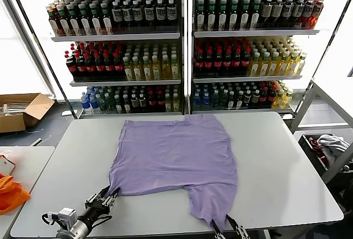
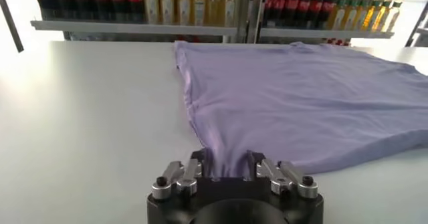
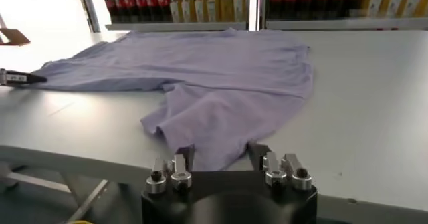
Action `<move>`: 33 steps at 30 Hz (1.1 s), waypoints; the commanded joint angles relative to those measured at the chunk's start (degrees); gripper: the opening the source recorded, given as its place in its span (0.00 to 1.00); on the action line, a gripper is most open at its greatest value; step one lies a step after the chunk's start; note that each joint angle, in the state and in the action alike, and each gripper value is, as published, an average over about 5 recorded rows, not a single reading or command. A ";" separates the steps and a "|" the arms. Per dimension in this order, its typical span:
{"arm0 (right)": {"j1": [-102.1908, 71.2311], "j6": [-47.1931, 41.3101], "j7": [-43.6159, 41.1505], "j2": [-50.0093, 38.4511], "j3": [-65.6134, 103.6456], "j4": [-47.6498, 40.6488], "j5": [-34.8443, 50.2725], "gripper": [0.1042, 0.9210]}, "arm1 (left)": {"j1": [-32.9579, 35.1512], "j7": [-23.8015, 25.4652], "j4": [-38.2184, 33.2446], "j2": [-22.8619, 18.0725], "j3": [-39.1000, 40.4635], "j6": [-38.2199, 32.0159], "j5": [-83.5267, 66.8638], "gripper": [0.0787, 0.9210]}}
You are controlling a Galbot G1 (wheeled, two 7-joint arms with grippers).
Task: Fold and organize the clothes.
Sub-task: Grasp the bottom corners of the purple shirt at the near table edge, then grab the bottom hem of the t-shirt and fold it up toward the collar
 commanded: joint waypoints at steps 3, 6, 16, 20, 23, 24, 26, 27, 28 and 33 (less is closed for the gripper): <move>0.72 1.60 -0.50 0.36 -2.21 -0.95 -0.39 0.17 | 0.28 0.18 0.26 -0.37 0.44 -0.09 0.07 0.12; 0.19 3.79 -0.68 0.19 -1.28 -0.10 -0.41 0.08 | 0.53 0.40 -0.17 -0.37 0.35 -0.25 0.05 0.05; -5.05 9.31 -1.04 -0.59 4.83 7.38 0.40 0.01 | 3.17 0.74 -4.09 -0.26 -1.21 -0.11 0.40 0.02; -8.42 10.27 -1.07 -1.36 7.42 9.82 1.30 0.01 | 5.75 0.61 -7.10 -0.41 -2.71 0.06 0.62 0.02; -10.93 10.92 -1.30 -2.01 8.75 11.56 1.70 0.01 | 8.42 0.58 -9.43 -0.41 -3.96 0.04 0.97 0.02; -11.66 11.13 -1.40 -2.21 9.13 12.04 1.74 0.01 | 9.41 0.57 -10.16 -0.33 -4.43 0.04 1.09 0.02; -12.94 11.63 -1.56 -2.63 9.79 12.76 1.77 0.01 | 11.20 0.53 -11.43 0.03 -5.28 0.07 1.22 0.02; -13.47 11.87 -1.63 -2.85 10.10 13.02 1.82 0.01 | 12.02 0.52 -11.99 0.32 -5.66 0.09 1.29 0.02; -13.96 12.21 -1.66 -3.08 10.42 13.29 1.93 0.01 | 12.74 0.53 -12.45 0.68 -5.95 0.10 1.35 0.02; -15.64 13.97 -1.93 -4.35 11.74 14.56 3.49 0.01 | 14.86 0.59 -14.25 3.33 -6.76 0.18 2.01 0.02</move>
